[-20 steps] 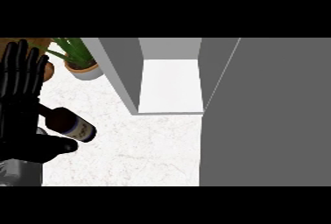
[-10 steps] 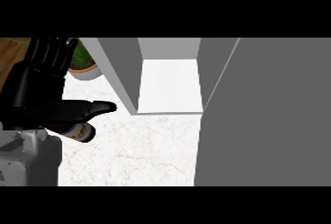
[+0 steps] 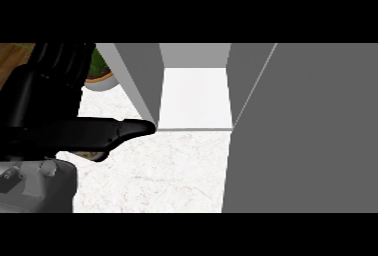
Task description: Pick up the wine, place it into the cabinet and close the cabinet
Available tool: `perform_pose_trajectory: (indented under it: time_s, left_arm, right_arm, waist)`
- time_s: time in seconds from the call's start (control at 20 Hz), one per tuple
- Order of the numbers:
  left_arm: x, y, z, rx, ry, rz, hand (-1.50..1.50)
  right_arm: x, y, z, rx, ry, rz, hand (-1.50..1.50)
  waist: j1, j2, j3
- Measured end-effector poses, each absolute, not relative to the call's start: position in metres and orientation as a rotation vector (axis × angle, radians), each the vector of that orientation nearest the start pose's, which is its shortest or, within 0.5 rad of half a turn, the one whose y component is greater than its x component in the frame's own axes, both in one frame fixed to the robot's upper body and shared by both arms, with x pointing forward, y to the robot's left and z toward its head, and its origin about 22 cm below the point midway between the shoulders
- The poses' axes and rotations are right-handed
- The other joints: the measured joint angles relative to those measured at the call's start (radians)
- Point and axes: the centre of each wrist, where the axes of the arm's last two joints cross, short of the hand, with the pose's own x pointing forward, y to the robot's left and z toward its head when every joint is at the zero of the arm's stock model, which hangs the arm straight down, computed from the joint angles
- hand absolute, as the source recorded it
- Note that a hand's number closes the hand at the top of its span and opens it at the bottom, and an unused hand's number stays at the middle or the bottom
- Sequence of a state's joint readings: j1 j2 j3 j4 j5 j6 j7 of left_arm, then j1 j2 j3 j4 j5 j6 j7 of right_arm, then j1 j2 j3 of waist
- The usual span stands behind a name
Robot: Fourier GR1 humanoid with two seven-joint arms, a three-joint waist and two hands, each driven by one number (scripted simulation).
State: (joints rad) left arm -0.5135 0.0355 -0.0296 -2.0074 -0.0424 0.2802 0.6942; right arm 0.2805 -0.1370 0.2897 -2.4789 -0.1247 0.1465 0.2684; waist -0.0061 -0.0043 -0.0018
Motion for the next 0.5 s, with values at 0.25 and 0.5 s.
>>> perform_pose_trajectory:
  time_s: [0.25, 0.5]
  left_arm:
    - [0.251, 0.161, 0.231, -0.085, -1.732, 0.086, -1.50]
    - [0.242, 0.150, 0.238, -0.074, -1.754, 0.107, -1.50]
  right_arm:
    - [0.120, -0.204, 0.161, 0.343, -1.888, 0.306, -1.50]
    - [0.121, -0.202, 0.166, 0.333, -1.875, 0.304, -1.50]
  waist:
    - [0.000, 0.000, -0.002]
    - [-0.001, 0.000, 0.000]
